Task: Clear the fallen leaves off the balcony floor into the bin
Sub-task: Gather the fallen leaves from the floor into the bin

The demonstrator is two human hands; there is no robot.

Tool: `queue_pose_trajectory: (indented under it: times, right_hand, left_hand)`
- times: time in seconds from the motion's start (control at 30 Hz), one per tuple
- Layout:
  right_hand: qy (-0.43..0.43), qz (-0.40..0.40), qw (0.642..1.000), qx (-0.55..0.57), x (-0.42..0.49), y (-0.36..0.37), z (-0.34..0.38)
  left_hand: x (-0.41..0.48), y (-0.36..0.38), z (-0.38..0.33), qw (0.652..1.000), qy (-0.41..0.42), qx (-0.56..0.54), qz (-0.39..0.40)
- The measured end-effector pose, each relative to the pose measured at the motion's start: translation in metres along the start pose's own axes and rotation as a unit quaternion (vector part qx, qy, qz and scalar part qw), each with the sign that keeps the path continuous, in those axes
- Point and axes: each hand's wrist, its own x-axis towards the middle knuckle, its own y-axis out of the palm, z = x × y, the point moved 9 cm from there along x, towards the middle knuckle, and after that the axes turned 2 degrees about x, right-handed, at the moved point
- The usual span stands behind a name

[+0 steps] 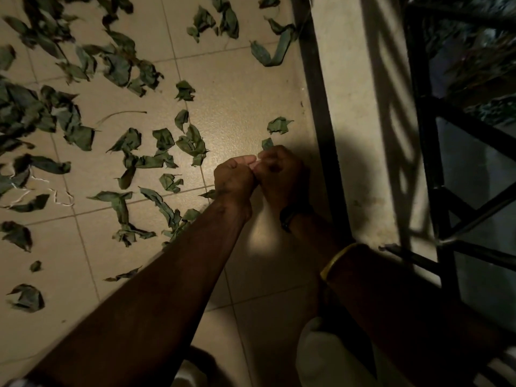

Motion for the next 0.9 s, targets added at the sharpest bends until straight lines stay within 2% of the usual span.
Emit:
queue_pose_trajectory:
  times: [0.07, 0.17, 0.27, 0.33, 0.43, 0.57, 0.63, 0.7, 0.77, 0.83, 0.9]
  right_hand:
    - [-0.029, -0.033, 0.997, -0.061, 0.021, -0.004, -0.001]
    - [-0.009, 0.014, 0.980, -0.199, 0.041, 0.014, -0.027]
    - [-0.011, 0.059, 0.959, -0.275, 0.046, 0.033, -0.059]
    - [0.001, 0.056, 0.963, -0.264, 0.050, 0.034, -0.066]
    - [0.015, 0.039, 0.983, -0.179, 0.047, 0.029, -0.056]
    - [0.032, 0.072, 0.995, -0.058, 0.029, 0.030, -0.037]
    - [0.008, 0.080, 0.989, -0.123, 0.036, 0.028, -0.031]
    - [-0.001, 0.144, 0.966, -0.213, 0.041, 0.039, -0.035]
    - [-0.014, 0.181, 0.952, -0.247, 0.040, 0.052, -0.047]
    - [-0.025, 0.157, 0.954, -0.255, 0.038, 0.057, -0.053]
    - [0.007, 0.107, 0.973, -0.206, 0.039, 0.053, -0.058]
  left_hand:
    - [0.010, 0.002, -0.001, 0.999, 0.017, -0.022, -0.015]
    - [0.027, 0.002, 0.009, 0.999, 0.031, -0.028, -0.019]
    - [0.043, -0.005, 0.023, 0.999, 0.022, -0.017, -0.033]
    - [0.055, -0.013, 0.028, 0.998, 0.027, 0.001, -0.054]
    - [0.064, -0.019, 0.027, 0.996, 0.021, 0.026, -0.079]
    - [0.054, -0.004, 0.023, 0.999, 0.006, 0.014, -0.051]
    - [0.055, -0.004, 0.018, 0.998, 0.023, 0.021, -0.058]
    - [0.063, -0.010, 0.014, 0.997, 0.037, 0.030, -0.066]
    - [0.074, -0.018, 0.016, 0.996, 0.046, 0.039, -0.070]
    - [0.077, -0.025, 0.020, 0.995, 0.047, 0.045, -0.072]
    - [0.074, -0.028, 0.021, 0.995, 0.043, 0.050, -0.070]
